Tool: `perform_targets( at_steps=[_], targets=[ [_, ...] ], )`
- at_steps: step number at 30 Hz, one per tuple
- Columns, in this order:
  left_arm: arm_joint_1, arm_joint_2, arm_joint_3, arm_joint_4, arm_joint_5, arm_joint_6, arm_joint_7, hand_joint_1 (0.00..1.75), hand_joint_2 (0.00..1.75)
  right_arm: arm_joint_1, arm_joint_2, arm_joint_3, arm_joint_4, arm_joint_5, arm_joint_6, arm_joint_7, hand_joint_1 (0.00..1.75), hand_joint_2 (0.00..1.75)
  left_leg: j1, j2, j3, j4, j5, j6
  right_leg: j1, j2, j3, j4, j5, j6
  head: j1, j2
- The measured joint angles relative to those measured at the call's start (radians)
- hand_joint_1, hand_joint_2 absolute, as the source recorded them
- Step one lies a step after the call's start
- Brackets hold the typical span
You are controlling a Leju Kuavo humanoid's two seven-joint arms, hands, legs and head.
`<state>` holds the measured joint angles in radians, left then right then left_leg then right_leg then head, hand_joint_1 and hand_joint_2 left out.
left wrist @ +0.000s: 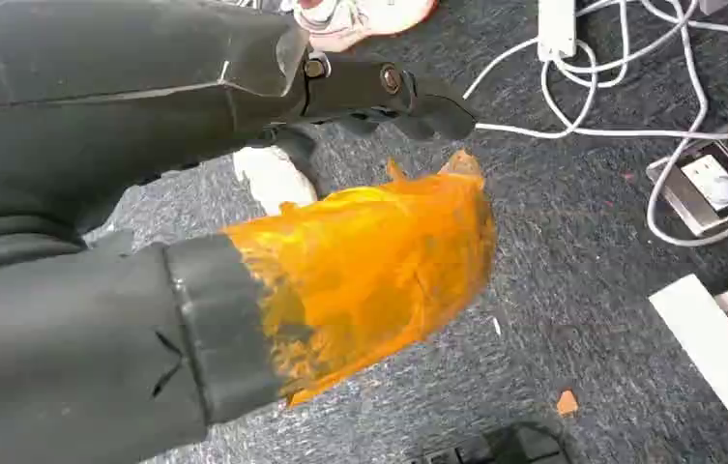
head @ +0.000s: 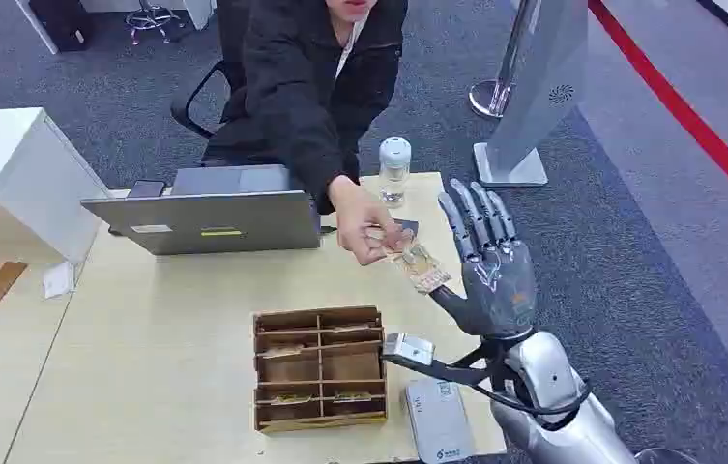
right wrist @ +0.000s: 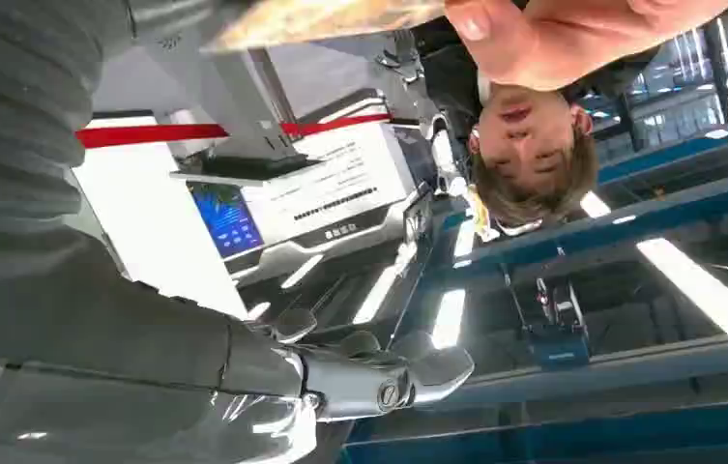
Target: Pass the card to the sensor for recognition and then transmit it.
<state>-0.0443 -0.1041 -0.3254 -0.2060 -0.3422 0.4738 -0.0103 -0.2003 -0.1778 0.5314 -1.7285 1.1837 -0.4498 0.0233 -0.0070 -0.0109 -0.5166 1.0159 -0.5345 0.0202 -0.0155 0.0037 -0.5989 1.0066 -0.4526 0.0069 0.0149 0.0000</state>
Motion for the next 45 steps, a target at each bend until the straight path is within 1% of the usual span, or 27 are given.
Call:
perform_targets(
  at_steps=[1,2,4,5,9,14,17,18,27,33,36,39,45],
  targets=[
    [0.000,0.000,0.000,0.000,0.000,0.000,0.000,0.00,0.00,0.000,0.000,0.000,0.000,0.000,0.000,0.000,0.91,1.75,0.000,0.000,0.000,0.000,0.000,0.000,0.000,0.000,0.000,0.000,0.000,0.000,0.000,0.000],
    [0.000,0.000,0.000,0.000,0.000,0.000,0.000,0.00,0.00,0.000,0.000,0.000,0.000,0.000,0.000,0.000,1.29,1.75,0.000,0.000,0.000,0.000,0.000,0.000,0.000,0.000,0.000,0.000,0.000,0.000,0.000,0.000],
    [0.000,0.000,0.000,0.000,-0.001,-0.001,0.000,0.00,0.00,0.002,0.000,0.000,0.000,-0.002,0.000,0.000,1.29,1.75,0.000,0.000,0.000,0.000,0.000,0.000,0.000,0.000,0.000,0.000,0.000,0.000,0.000,0.000],
    [0.000,0.000,0.000,0.000,-0.001,-0.001,0.002,0.00,0.00,0.003,0.000,0.000,0.000,-0.003,0.000,0.000,1.38,1.75,0.000,0.000,0.000,0.000,0.000,0.000,0.000,0.000,0.000,0.000,0.000,0.000,0.000,0.000],
    [0.000,0.000,0.000,0.000,-0.002,-0.002,0.009,0.00,0.00,0.006,0.001,0.000,0.000,-0.008,0.002,0.000,1.45,1.75,0.000,0.000,0.000,0.000,0.000,0.000,0.000,0.000,0.000,0.000,0.000,0.000,0.000,0.000],
    [0.000,0.000,0.000,0.000,-0.005,-0.002,0.009,0.00,0.00,0.011,0.003,-0.001,-0.001,-0.012,0.002,0.000,1.43,1.75,0.000,0.000,0.000,0.000,0.000,0.000,0.000,0.000,0.000,0.000,0.000,0.000,0.000,0.000],
    [0.000,0.000,0.000,-0.001,-0.008,-0.002,0.018,0.00,0.00,0.013,0.006,-0.004,-0.002,-0.021,0.001,-0.004,1.50,1.75,0.000,0.000,0.000,0.000,0.000,0.000,0.000,0.000,0.000,0.000,0.000,0.000,0.000,0.000],
    [0.000,0.000,0.000,-0.001,-0.010,-0.003,0.021,0.00,0.00,0.015,0.008,-0.005,-0.003,-0.021,0.000,-0.007,1.75,1.75,0.000,0.000,0.000,0.000,0.000,0.000,0.000,0.000,0.000,0.000,0.000,0.000,0.000,0.000],
    [0.000,0.000,0.000,-0.001,-0.022,-0.006,0.028,0.00,0.00,0.038,0.013,-0.014,-0.026,-0.066,-0.001,-0.036,1.75,1.75,0.000,0.000,0.000,0.000,0.000,0.000,0.000,0.000,0.000,0.000,0.000,0.000,0.000,0.000],
    [0.000,0.000,0.000,-0.001,-0.023,-0.006,0.028,0.00,0.00,0.047,0.015,-0.015,-0.035,-0.080,-0.001,-0.040,1.75,1.75,0.000,0.000,0.000,0.000,0.000,0.000,0.000,0.000,0.000,0.000,0.000,0.000,0.000,0.000],
    [0.000,-0.001,0.000,-0.002,-0.025,-0.006,0.028,0.00,0.00,0.053,0.016,-0.015,-0.039,-0.106,-0.001,-0.055,1.75,1.75,0.000,0.000,0.000,0.000,0.000,0.000,0.000,0.000,0.000,0.000,0.000,0.000,0.000,0.000],
    [0.001,-0.001,0.000,-0.002,-0.026,-0.006,0.024,0.00,0.00,0.071,0.016,-0.015,-0.053,-0.168,0.010,-0.077,1.75,1.75,0.000,0.000,0.000,0.000,0.000,0.000,0.000,0.000,0.000,0.000,0.000,0.000,0.000,0.000],
    [0.005,-0.005,0.004,-0.002,-0.027,0.000,0.008,0.00,0.00,0.152,0.017,-0.025,-0.082,-0.338,0.065,-0.132,1.75,1.75,0.000,0.000,0.000,0.000,-0.001,0.000,0.000,0.000,0.000,0.000,-0.001,0.000,0.000,0.000]
  ],
)
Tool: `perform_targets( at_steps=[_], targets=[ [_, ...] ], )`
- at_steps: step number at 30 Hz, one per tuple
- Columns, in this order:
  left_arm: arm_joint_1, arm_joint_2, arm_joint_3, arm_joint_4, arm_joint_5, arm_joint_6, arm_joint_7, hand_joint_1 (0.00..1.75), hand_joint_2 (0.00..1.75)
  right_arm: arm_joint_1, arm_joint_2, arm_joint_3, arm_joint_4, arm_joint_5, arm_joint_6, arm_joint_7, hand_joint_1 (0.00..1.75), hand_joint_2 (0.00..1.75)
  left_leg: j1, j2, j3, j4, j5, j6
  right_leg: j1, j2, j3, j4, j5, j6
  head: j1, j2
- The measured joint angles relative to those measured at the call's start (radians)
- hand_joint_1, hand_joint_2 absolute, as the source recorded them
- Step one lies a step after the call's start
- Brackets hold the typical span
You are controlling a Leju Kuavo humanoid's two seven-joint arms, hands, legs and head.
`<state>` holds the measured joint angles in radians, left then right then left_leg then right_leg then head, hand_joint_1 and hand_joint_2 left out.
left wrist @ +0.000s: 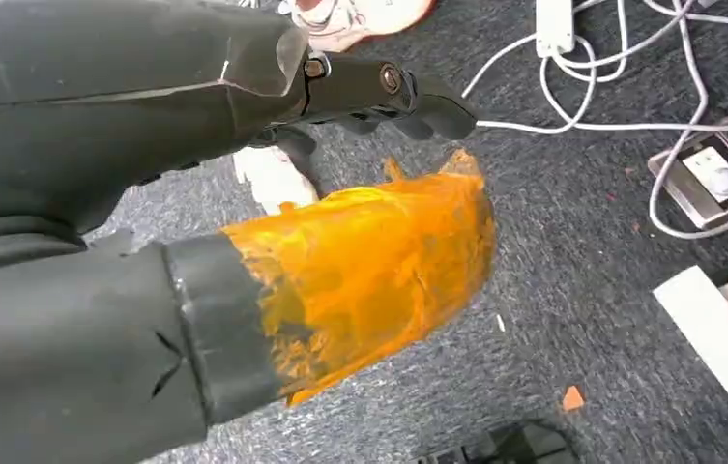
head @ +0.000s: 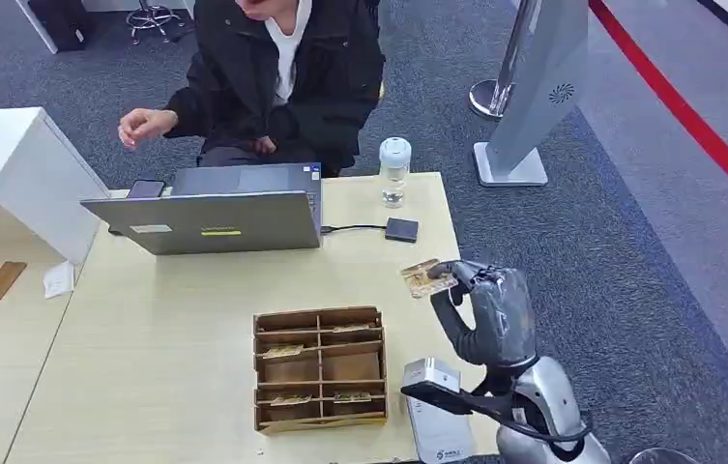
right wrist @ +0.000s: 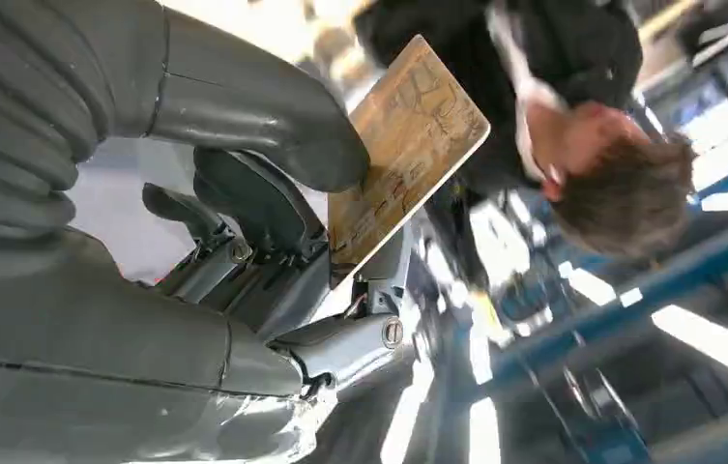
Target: Pass the card to the sensor for recognition and then transmit it.
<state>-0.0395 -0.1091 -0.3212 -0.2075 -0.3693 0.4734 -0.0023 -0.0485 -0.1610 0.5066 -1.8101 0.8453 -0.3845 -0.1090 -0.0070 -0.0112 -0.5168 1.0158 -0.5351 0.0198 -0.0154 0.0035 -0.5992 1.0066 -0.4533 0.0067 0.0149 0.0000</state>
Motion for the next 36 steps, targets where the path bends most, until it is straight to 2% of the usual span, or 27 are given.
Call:
perform_targets(
  at_steps=[6,18,31,36],
  targets=[
    [0.003,-0.001,0.021,0.000,-0.005,0.005,-0.016,0.00,0.00,0.088,0.008,-0.032,-0.017,-0.102,0.029,-0.039,1.75,1.75,0.000,0.000,0.000,0.000,0.000,0.000,0.000,0.000,0.000,0.000,0.000,0.000,0.000,0.000],
    [0.007,-0.007,0.051,0.000,-0.004,0.011,-0.030,0.00,0.00,0.184,0.016,-0.086,-0.045,-0.156,0.039,-0.047,1.75,1.75,0.000,0.000,0.000,0.000,0.000,0.000,0.000,0.000,0.000,0.000,0.000,0.000,0.000,0.000],
    [0.019,-0.010,0.075,0.000,0.002,0.021,-0.056,0.00,0.00,0.265,0.014,-0.113,-0.045,-0.185,0.043,-0.017,1.75,1.75,0.000,0.000,0.000,0.000,-0.001,0.000,0.000,0.000,0.000,0.000,0.000,0.000,0.000,0.000],
    [0.019,-0.010,0.085,0.000,0.002,0.023,-0.067,0.00,0.00,0.282,0.002,-0.111,-0.043,-0.215,0.061,0.016,1.75,1.75,0.000,0.000,0.000,0.000,-0.001,0.000,0.000,0.000,0.000,0.000,0.000,0.000,0.000,0.000]
  ],
)
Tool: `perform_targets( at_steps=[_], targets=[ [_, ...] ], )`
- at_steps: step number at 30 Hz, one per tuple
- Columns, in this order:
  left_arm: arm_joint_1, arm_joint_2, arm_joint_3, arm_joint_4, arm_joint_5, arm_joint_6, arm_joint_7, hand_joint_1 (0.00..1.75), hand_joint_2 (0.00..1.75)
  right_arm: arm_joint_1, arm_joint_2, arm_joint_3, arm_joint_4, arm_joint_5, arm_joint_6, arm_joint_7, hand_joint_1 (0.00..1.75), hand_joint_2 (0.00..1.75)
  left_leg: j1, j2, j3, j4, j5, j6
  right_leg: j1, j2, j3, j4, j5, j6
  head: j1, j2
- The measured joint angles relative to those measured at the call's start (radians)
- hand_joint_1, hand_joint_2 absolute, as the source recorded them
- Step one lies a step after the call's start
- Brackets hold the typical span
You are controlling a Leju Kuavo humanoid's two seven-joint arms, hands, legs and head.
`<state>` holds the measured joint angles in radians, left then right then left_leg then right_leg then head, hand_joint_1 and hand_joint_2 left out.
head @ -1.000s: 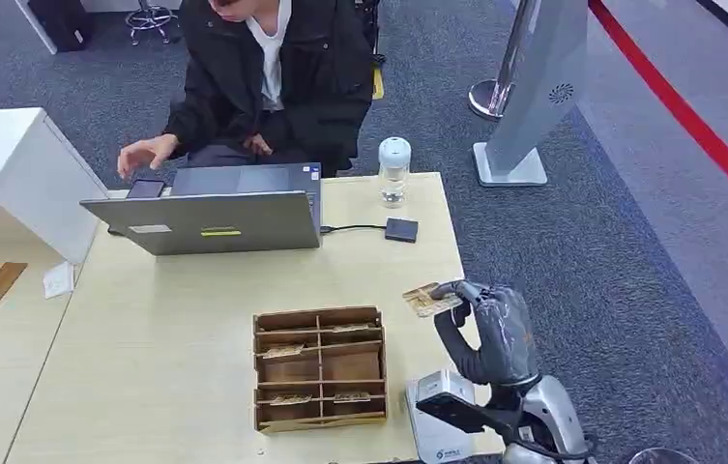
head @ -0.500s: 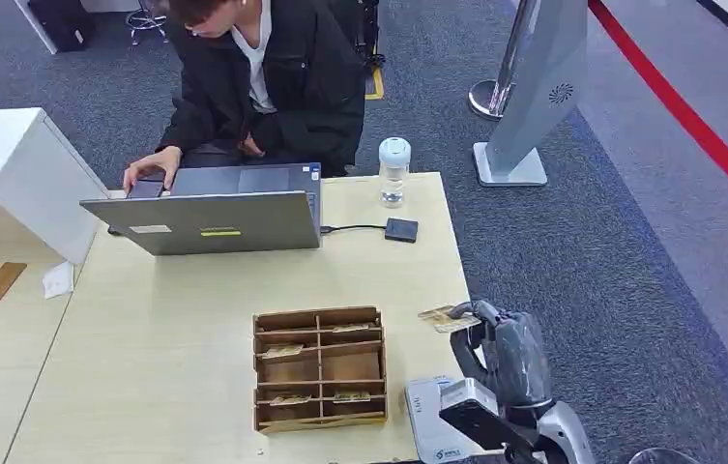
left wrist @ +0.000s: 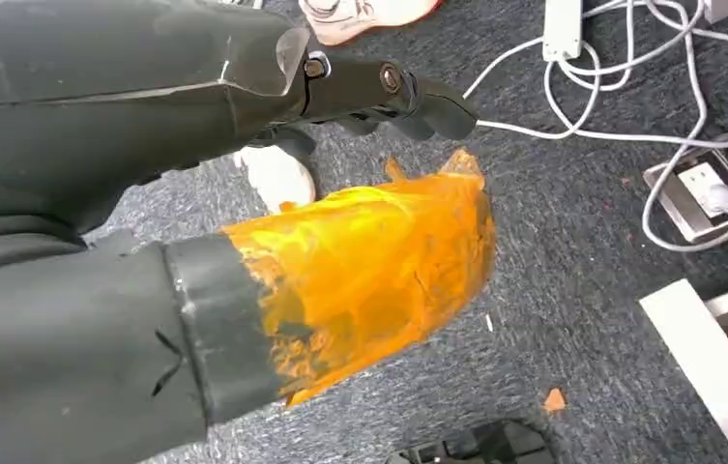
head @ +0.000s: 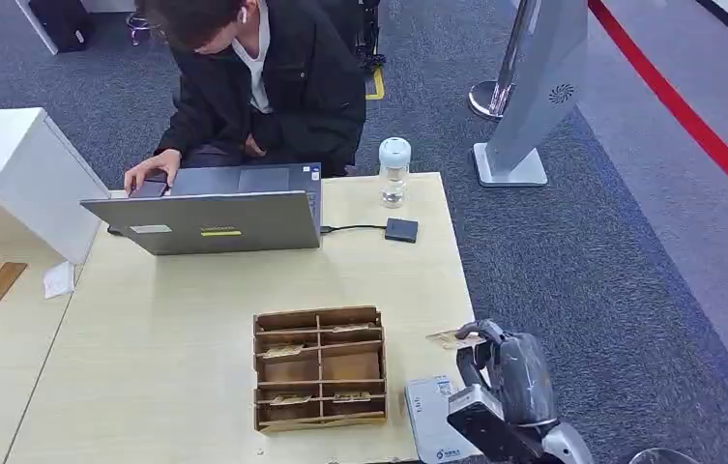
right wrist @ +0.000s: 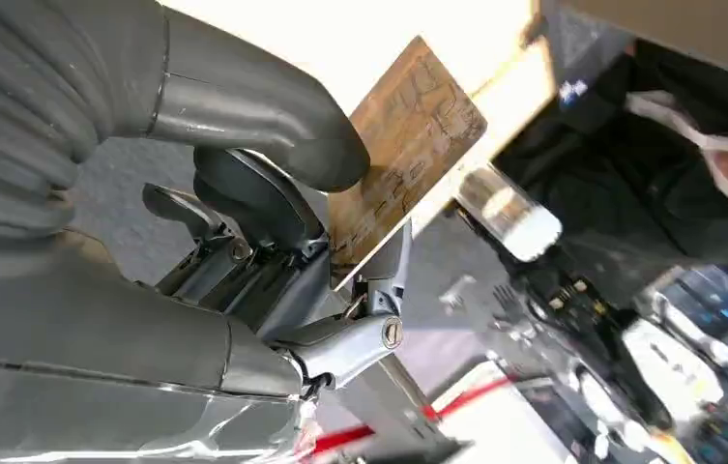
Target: Pass the card to the sensor for recognition and then transmit it.
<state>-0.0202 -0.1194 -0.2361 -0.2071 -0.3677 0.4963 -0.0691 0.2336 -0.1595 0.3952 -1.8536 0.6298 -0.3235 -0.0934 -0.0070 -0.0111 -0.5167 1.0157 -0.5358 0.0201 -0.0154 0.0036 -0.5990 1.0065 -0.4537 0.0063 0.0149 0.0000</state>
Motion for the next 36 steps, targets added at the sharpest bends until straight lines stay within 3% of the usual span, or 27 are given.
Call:
perform_targets(
  at_steps=[13,36],
  targets=[
    [0.001,-0.006,0.020,0.000,-0.005,0.000,-0.009,0.00,0.00,0.014,-0.062,0.077,0.039,-0.030,0.013,0.041,1.75,1.75,0.000,0.000,0.000,0.000,0.000,0.000,0.000,0.000,0.000,0.000,0.000,0.000,0.000,0.000],
    [0.003,-0.008,0.053,0.000,0.007,0.008,-0.036,0.00,0.00,0.039,-0.178,0.201,0.056,-0.075,-0.057,0.065,1.75,1.75,0.000,0.000,0.000,0.000,0.000,0.000,0.000,0.000,0.000,0.000,0.000,0.000,0.000,0.000]
  ],
)
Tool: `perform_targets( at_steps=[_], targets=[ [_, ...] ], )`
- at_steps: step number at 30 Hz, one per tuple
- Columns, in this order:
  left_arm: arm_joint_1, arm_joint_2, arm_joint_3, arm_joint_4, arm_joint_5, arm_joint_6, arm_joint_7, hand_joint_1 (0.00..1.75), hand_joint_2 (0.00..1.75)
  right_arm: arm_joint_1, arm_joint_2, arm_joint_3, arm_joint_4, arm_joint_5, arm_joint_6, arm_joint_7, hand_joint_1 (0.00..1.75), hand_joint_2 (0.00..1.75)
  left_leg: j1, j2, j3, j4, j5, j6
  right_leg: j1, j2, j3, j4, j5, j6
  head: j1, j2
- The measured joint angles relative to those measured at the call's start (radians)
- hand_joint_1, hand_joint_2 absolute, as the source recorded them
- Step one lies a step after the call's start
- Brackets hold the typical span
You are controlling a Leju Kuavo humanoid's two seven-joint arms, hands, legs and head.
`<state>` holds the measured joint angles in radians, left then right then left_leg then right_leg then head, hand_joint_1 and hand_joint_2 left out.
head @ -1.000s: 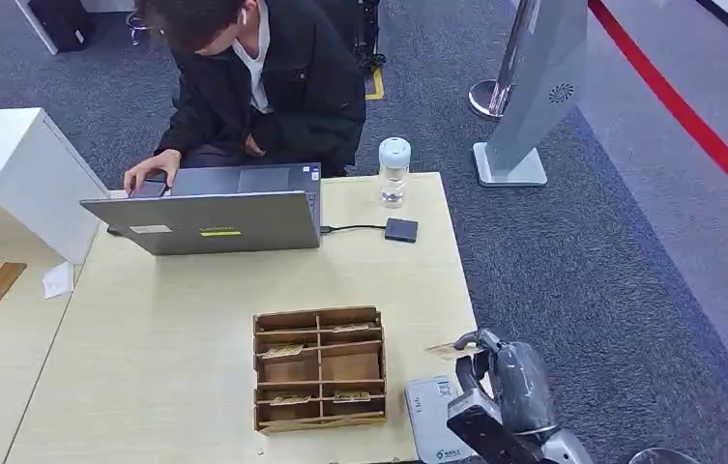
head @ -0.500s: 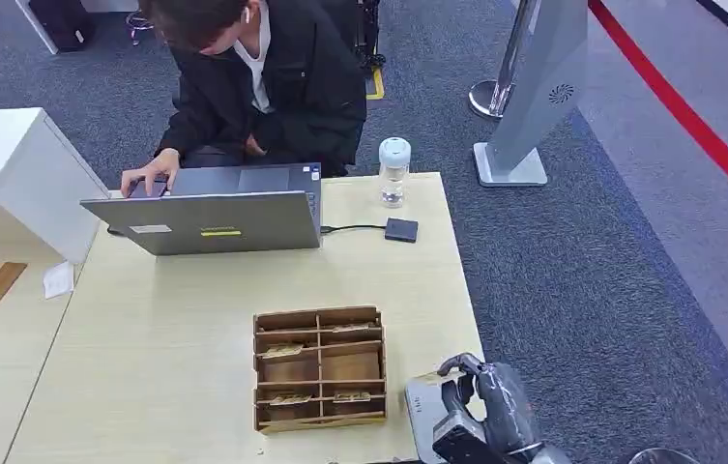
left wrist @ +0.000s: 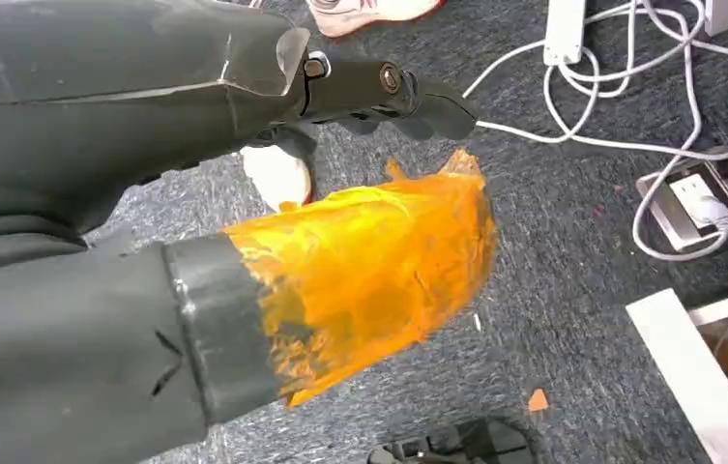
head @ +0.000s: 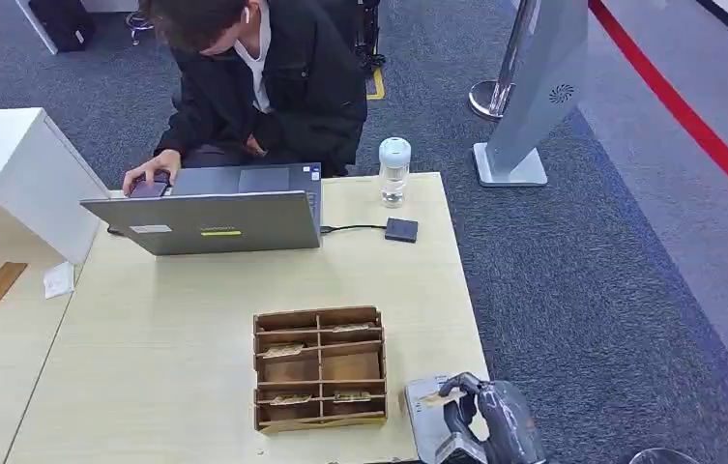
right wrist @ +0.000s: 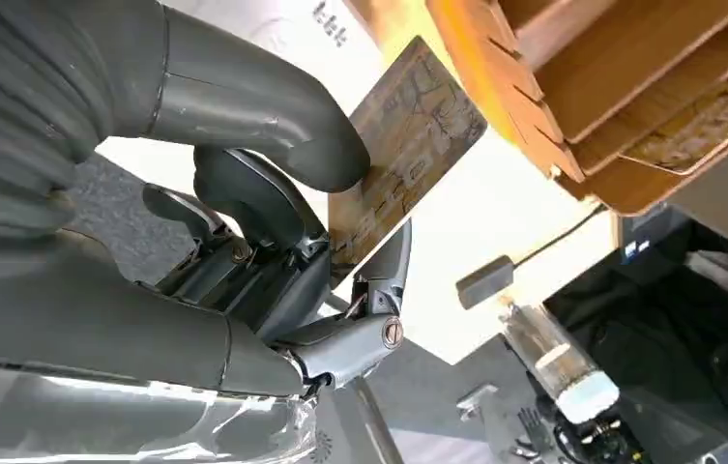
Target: Pass the card to the sensor for recognition and then transmit it.
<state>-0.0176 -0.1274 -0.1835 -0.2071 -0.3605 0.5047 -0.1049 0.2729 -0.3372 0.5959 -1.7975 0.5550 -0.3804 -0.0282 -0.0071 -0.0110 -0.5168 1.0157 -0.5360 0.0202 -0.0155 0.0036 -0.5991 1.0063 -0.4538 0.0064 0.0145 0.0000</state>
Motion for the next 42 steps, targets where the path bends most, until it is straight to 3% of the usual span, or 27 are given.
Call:
perform_targets(
  at_steps=[8,19,42],
  targets=[
    [0.001,-0.001,0.010,0.000,0.001,0.002,0.000,0.00,0.00,0.007,-0.024,0.020,0.003,-0.010,-0.019,0.010,1.75,1.75,0.000,0.000,0.000,0.000,0.000,0.000,0.000,0.000,0.000,0.000,0.000,0.000,0.000,0.000],
    [0.001,-0.003,0.011,0.000,-0.010,0.000,0.010,0.00,0.00,-0.013,-0.061,0.093,0.070,0.007,-0.056,0.079,1.75,1.75,0.000,0.000,0.000,0.000,0.000,0.000,0.000,0.000,0.000,0.000,0.000,0.000,0.000,0.000],
    [0.001,-0.006,0.013,0.000,-0.025,0.000,0.012,0.00,0.00,-0.083,-0.081,0.219,0.176,-0.024,-0.087,0.113,1.75,1.75,0.000,0.000,0.000,0.000,0.000,0.000,0.000,0.000,0.000,0.000,0.000,0.000,0.000,0.000]
  ],
)
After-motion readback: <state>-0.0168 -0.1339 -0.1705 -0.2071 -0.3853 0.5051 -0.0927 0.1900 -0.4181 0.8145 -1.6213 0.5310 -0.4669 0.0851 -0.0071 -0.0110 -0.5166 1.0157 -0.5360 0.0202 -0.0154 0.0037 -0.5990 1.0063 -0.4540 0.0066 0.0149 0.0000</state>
